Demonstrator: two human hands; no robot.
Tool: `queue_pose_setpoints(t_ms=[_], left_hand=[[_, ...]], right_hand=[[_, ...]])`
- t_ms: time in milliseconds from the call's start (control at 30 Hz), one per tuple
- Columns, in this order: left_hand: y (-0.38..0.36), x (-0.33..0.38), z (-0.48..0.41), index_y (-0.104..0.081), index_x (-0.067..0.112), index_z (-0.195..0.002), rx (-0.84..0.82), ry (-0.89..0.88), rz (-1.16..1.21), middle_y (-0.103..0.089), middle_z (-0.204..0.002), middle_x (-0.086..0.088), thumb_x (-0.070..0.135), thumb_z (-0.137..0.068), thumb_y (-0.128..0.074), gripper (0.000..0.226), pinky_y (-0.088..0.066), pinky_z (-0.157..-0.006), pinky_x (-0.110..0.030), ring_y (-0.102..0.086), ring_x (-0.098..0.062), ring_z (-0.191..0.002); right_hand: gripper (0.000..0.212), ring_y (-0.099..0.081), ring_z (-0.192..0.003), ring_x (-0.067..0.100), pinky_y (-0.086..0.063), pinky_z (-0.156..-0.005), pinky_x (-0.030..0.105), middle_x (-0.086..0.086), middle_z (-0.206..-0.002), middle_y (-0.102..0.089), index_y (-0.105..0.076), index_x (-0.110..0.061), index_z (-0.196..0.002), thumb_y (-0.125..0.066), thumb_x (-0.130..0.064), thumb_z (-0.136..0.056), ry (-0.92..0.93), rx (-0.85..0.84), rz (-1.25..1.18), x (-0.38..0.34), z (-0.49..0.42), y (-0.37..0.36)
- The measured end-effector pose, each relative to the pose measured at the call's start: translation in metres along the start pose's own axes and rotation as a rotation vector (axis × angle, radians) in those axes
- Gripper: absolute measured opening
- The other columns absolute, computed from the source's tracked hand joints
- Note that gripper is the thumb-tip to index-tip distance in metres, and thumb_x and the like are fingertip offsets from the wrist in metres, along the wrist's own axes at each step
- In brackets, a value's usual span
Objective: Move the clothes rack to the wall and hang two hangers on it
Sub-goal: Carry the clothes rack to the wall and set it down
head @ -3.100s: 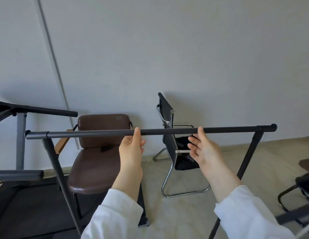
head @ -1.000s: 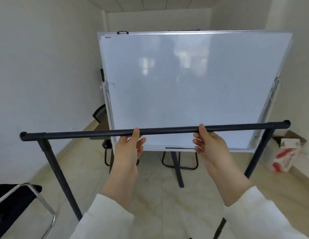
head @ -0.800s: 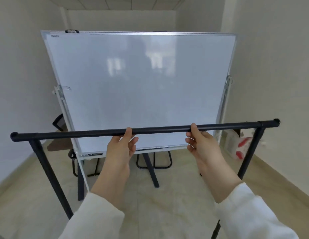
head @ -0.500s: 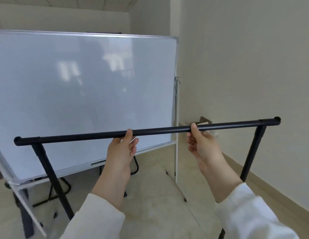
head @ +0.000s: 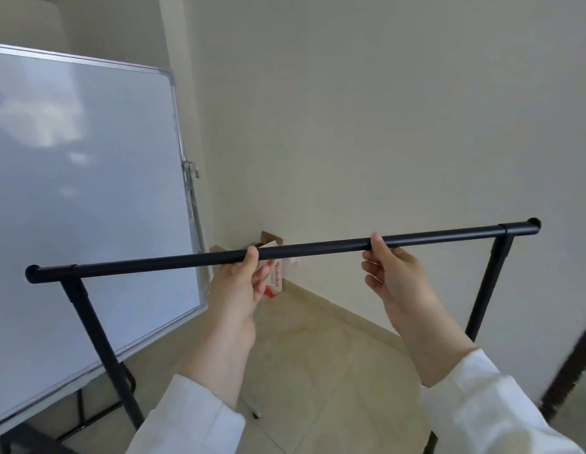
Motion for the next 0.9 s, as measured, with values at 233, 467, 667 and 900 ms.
queue_pose_setpoints(t_ms=[233,467,667,900], left_hand=[[-0.08,-0.037,-0.072,-0.055,0.019,-0.072,-0.165,0.102,-0.024,-0.059,-0.071,0.005,0.026,-0.087,-0.057,0.017,-0.045,-0.053,-0.012,-0.058,0.0,-0.059],[-0.176,-0.085,-0.118,-0.054,0.018,-0.074,-0.311,0.193,-0.058,-0.057,-0.073,0.004,0.024,-0.087,-0.057,0.015,-0.045,-0.05,-0.011,-0.057,-0.002,-0.065],[-0.256,-0.115,-0.149,-0.053,0.017,-0.076,-0.416,0.226,-0.076,-0.058,-0.076,0.003,0.025,-0.087,-0.056,0.014,-0.044,-0.06,-0.015,-0.058,-0.003,-0.069],[-0.337,-0.148,-0.172,-0.056,0.016,-0.079,-0.512,0.265,-0.122,-0.061,-0.079,0.002,0.023,-0.088,-0.056,0.011,-0.042,-0.059,-0.016,-0.058,-0.005,-0.072]], right_hand=[[0.02,-0.052,-0.063,0.009,-0.041,-0.06,0.023,-0.004,-0.068,-0.057,-0.055,-0.017,-0.072,-0.054,-0.032,-0.086,0.05,0.192,0.007,-0.011,-0.069,0.04],[0.021,-0.054,-0.066,0.009,-0.042,-0.061,0.023,-0.005,-0.071,-0.059,-0.056,-0.017,-0.075,-0.054,-0.034,-0.086,0.063,0.364,0.006,-0.013,-0.125,0.108],[0.02,-0.054,-0.064,0.008,-0.042,-0.059,0.022,-0.005,-0.071,-0.059,-0.057,-0.017,-0.074,-0.055,-0.034,-0.085,0.08,0.432,-0.014,-0.021,-0.176,0.159],[0.019,-0.054,-0.065,0.007,-0.043,-0.06,0.021,-0.005,-0.072,-0.058,-0.056,-0.018,-0.075,-0.055,-0.034,-0.086,0.071,0.485,-0.042,-0.032,-0.228,0.21]])
Point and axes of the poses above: each hand's wrist, its own z-axis away from the middle knuckle, its own y-axis out of the back of the hand, x = y × z, the point moved 8 cm from there along -z, towards the middle knuckle
